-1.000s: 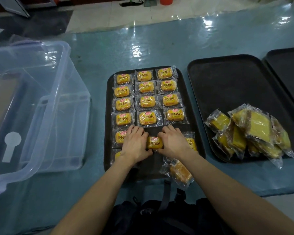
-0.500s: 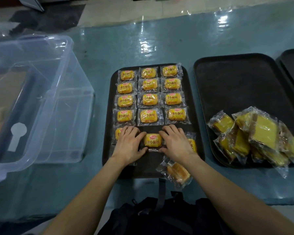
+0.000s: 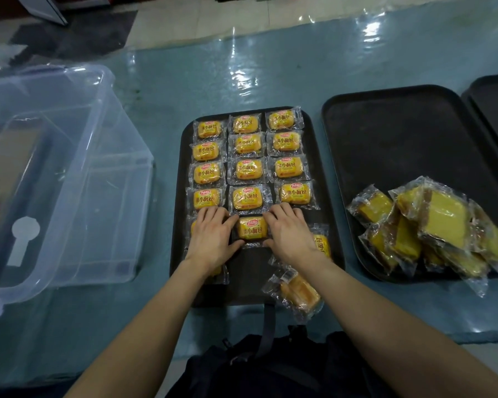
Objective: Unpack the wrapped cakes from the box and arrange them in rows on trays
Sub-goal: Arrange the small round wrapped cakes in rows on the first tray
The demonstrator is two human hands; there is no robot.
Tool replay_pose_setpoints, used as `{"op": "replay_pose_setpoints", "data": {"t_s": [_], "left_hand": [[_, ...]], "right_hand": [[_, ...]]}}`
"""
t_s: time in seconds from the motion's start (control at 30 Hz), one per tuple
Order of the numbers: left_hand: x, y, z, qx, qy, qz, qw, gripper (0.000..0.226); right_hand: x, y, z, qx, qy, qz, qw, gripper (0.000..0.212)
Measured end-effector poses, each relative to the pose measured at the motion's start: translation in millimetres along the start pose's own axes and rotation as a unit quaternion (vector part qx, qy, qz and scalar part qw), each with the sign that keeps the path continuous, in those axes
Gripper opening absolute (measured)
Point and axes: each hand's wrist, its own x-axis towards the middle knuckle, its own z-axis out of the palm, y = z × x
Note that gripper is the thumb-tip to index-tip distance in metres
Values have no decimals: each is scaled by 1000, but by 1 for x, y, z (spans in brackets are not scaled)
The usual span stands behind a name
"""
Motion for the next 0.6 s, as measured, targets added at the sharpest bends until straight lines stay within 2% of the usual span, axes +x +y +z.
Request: {"op": "replay_pose_setpoints", "data": {"t_s": [0.13,0.27,0.43,0.5,0.6], "left_hand": [[3,-5,-2,-4,3,-3,1000,73],[1,-6,-6,-10,15,-14,1000,71],[-4,10,-16,-57,38,-7,998,35],[-8,25,-24,-138,-7,-1,990,25],[-15,49,-30,-244,-134,-18,960,38]], "right_hand": [[3,-1,2,23,5,-3,1000,72],[-6,8,-1,72,61,17,995,50],[-28,37,-5,92,108,89,986,36],[-40,48,-4,102,114,117,981,37],[-61,61,0,119,106,132,978,42]]}}
